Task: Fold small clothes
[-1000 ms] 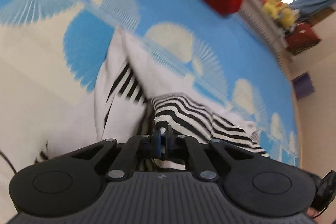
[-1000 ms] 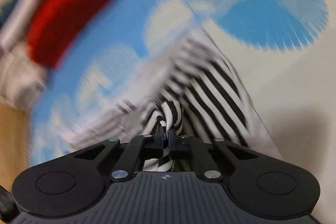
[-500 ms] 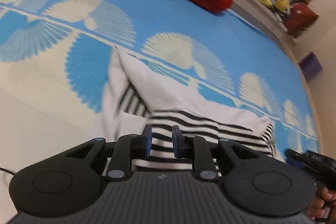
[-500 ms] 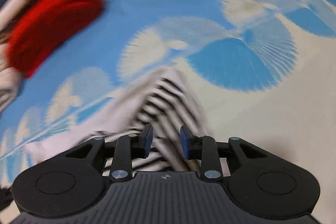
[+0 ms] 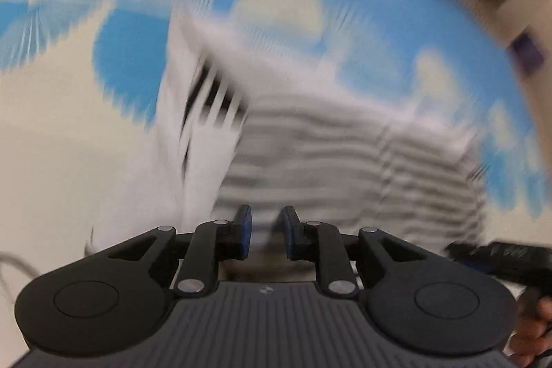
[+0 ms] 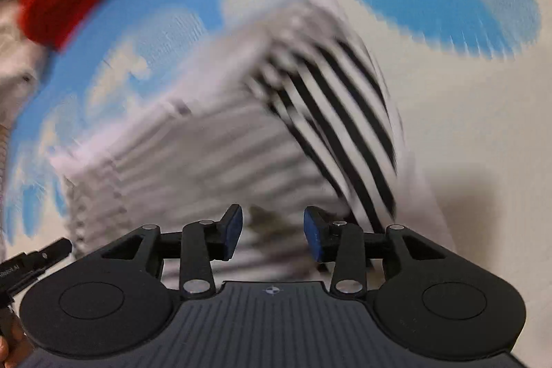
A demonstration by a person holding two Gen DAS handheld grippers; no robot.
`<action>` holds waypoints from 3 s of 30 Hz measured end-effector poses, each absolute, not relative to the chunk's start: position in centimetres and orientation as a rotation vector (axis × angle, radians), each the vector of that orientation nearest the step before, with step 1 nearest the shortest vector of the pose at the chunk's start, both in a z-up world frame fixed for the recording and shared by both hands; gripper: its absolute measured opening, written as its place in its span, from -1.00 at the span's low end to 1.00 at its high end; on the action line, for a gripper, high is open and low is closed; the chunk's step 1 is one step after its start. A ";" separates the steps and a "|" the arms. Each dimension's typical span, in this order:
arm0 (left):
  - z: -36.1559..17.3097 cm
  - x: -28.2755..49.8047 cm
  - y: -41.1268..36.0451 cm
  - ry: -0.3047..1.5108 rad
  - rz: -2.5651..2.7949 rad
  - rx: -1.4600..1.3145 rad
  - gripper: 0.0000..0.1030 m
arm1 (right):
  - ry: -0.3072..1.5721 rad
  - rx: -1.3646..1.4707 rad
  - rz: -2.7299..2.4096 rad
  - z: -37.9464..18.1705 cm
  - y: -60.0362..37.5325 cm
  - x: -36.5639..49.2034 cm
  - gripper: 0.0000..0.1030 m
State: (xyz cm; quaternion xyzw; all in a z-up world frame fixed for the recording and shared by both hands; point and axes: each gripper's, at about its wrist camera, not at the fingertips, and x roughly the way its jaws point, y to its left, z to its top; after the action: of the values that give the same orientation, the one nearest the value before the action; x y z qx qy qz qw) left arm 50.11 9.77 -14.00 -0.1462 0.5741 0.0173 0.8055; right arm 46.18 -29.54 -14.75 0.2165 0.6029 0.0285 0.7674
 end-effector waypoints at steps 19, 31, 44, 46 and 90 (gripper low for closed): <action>-1.1 26.8 11.7 0.869 -0.028 -0.268 -0.20 | 0.844 0.475 0.054 -0.3 -40.8 23.5 -0.03; -11.4 23.8 11.6 1.149 0.085 -0.270 0.62 | 1.095 0.415 0.002 -12.2 -39.0 20.1 0.12; -13.9 21.8 11.6 1.197 0.127 -0.197 -0.49 | 1.182 0.253 0.001 -14.6 -36.7 19.7 0.22; -13.2 21.6 11.6 1.173 0.107 -0.244 -0.76 | 1.169 0.268 0.031 -14.2 -36.8 19.4 -0.40; -13.8 21.3 12.1 1.206 0.117 -0.299 -0.56 | 1.168 0.273 0.044 -14.4 -36.7 18.9 -0.64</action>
State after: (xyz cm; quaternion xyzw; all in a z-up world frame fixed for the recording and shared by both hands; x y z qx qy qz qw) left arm 21.29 12.14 -13.82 -0.1398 0.5648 0.0549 0.8114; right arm 18.85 -36.72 -14.41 0.1286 0.5494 0.0206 0.8253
